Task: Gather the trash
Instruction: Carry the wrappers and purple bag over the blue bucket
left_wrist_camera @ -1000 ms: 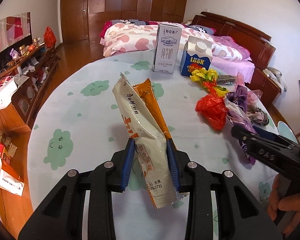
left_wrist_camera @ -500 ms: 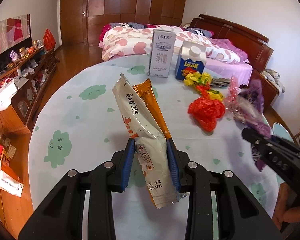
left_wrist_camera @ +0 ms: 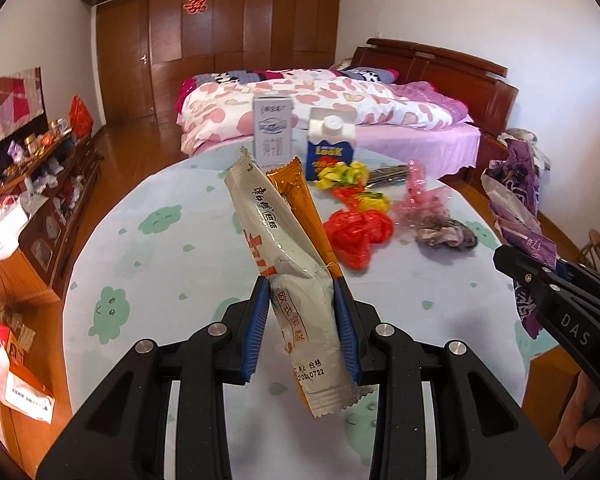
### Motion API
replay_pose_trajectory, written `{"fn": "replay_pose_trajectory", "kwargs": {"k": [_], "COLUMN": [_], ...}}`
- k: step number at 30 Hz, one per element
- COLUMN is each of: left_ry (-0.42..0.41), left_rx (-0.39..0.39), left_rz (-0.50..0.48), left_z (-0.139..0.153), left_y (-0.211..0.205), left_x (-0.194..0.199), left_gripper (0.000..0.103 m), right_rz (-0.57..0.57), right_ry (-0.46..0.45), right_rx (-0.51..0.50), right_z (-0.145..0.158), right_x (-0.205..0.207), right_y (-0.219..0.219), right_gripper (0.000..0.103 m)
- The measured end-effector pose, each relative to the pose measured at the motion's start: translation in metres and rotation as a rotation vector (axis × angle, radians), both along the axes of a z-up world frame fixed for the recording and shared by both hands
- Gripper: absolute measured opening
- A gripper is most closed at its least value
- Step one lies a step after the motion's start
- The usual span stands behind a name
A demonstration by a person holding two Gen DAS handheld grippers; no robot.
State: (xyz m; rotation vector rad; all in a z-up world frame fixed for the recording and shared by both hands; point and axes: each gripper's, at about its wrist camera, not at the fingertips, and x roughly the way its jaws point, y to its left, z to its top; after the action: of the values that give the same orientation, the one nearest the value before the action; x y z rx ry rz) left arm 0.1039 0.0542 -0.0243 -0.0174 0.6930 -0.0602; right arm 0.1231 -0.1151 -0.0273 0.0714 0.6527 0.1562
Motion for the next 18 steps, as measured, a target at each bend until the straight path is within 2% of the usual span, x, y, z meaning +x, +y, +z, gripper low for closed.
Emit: {"fn": "replay_pose_trajectory", "kwargs": {"k": [18], "left_ry": [-0.019], "left_rx": [0.076], "left_rz": [-0.103], "left_z": [0.010], "left_y": [-0.058], "left_x": [-0.018], "left_gripper": [0.033], "right_rz": [-0.101], "right_ry": [-0.026], "right_rx": [0.016], "right_z": [0.000], "right_x": [-0.040], "right_y": [-0.060], "right_gripper": [0.022]}}
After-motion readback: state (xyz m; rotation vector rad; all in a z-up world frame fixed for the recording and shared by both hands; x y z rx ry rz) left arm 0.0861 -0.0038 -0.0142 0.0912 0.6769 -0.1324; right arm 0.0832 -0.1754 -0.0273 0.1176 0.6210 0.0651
